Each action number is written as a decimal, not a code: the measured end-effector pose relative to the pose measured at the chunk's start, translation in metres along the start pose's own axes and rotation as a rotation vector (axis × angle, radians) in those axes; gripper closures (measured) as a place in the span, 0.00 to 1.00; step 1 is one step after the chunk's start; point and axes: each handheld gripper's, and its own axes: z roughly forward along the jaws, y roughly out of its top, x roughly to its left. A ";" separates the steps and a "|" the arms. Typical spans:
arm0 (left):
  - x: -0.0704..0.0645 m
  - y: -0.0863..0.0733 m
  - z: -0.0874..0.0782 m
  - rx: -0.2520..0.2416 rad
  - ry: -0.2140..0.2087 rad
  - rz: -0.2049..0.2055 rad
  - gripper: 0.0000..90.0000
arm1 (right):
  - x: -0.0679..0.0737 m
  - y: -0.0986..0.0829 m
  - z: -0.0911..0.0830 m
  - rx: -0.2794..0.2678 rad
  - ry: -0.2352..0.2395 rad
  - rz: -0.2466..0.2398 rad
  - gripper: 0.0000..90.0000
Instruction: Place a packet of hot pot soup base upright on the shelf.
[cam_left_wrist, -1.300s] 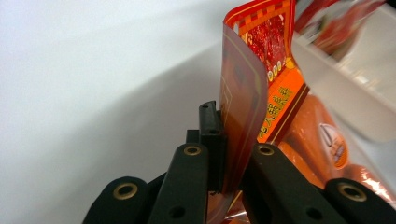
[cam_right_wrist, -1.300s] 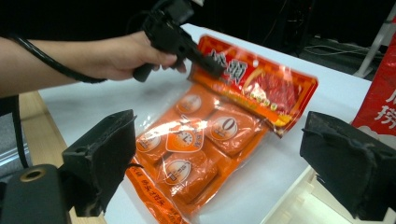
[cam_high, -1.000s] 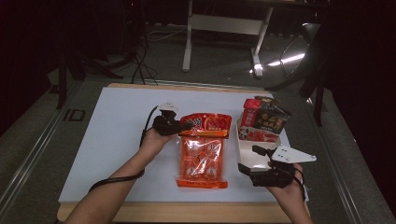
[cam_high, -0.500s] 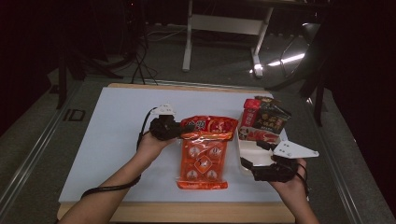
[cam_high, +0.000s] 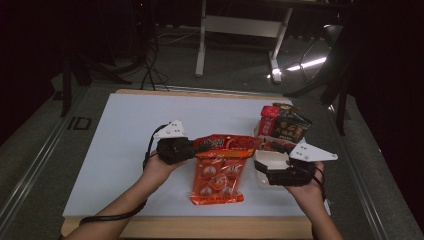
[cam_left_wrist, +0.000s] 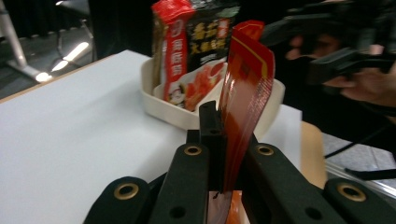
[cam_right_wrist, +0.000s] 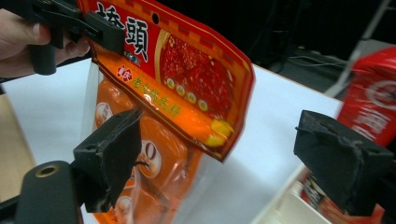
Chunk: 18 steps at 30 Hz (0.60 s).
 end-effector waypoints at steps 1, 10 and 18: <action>-0.001 0.000 -0.001 0.000 -0.002 -0.004 1.00 | 0.000 0.001 0.003 0.010 0.008 -0.002 0.17; -0.016 -0.001 -0.004 -0.017 -0.013 0.040 1.00 | -0.005 0.005 0.036 0.035 0.128 0.023 0.27; -0.015 -0.003 -0.003 -0.028 -0.021 0.029 1.00 | 0.001 0.000 0.047 0.084 0.201 -0.018 0.62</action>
